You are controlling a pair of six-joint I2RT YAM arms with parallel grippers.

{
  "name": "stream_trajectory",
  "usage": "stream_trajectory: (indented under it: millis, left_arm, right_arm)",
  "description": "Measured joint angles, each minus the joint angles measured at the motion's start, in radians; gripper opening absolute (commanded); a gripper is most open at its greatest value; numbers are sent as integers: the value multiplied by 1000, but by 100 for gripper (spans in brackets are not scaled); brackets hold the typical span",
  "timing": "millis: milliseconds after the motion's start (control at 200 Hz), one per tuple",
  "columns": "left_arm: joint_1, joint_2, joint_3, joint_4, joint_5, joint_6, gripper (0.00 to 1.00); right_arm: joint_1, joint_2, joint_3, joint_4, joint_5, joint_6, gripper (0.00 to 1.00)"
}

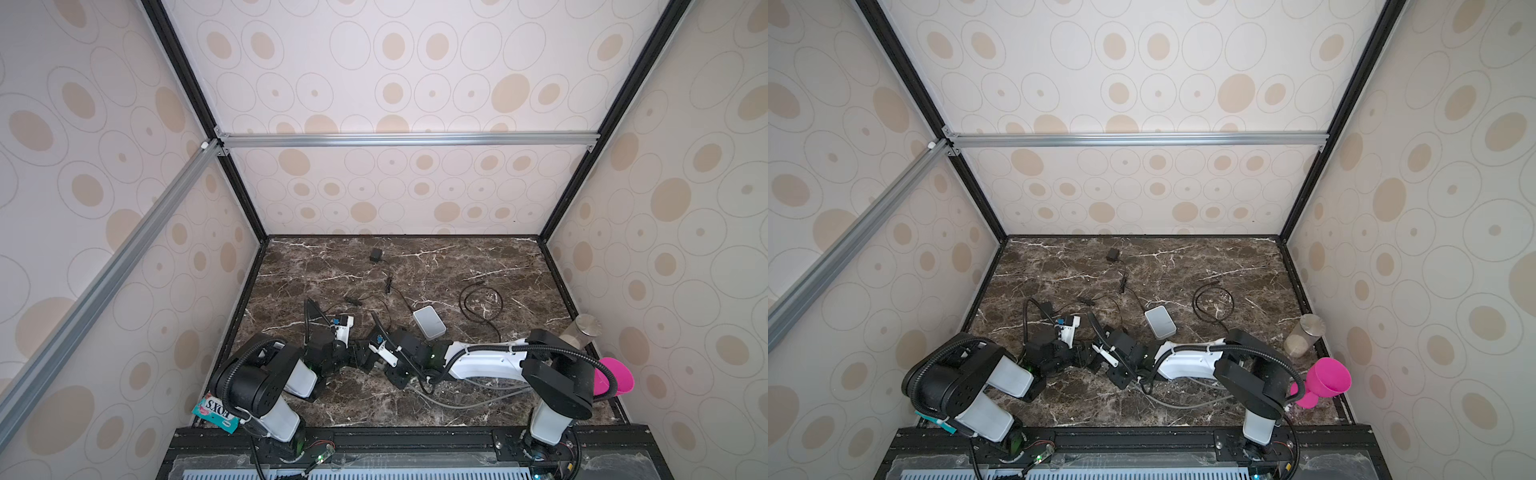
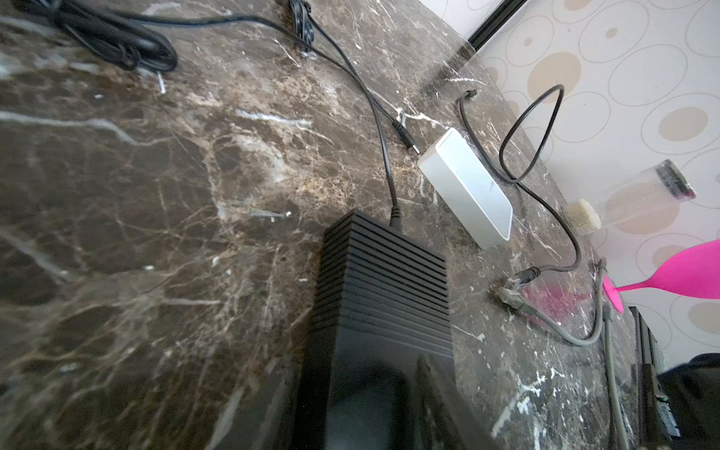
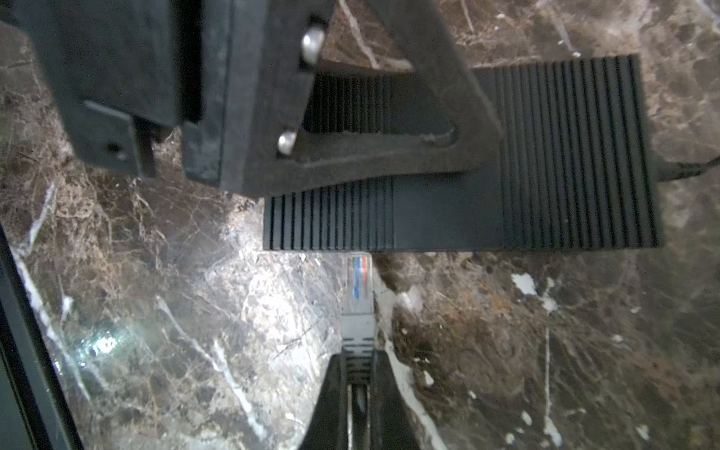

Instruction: Insert the plug into the switch port

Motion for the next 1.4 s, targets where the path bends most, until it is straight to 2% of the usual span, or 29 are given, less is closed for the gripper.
stream_trajectory:
  millis: [965, 1396]
  left_arm:
    - [0, 6, 7, 0, -2, 0, 49]
    - [0, 10, 11, -1, -6, 0, 49]
  right_arm:
    - [5, 28, 19, -1, 0, 13, 0]
    - [6, 28, 35, -23, 37, 13, 0]
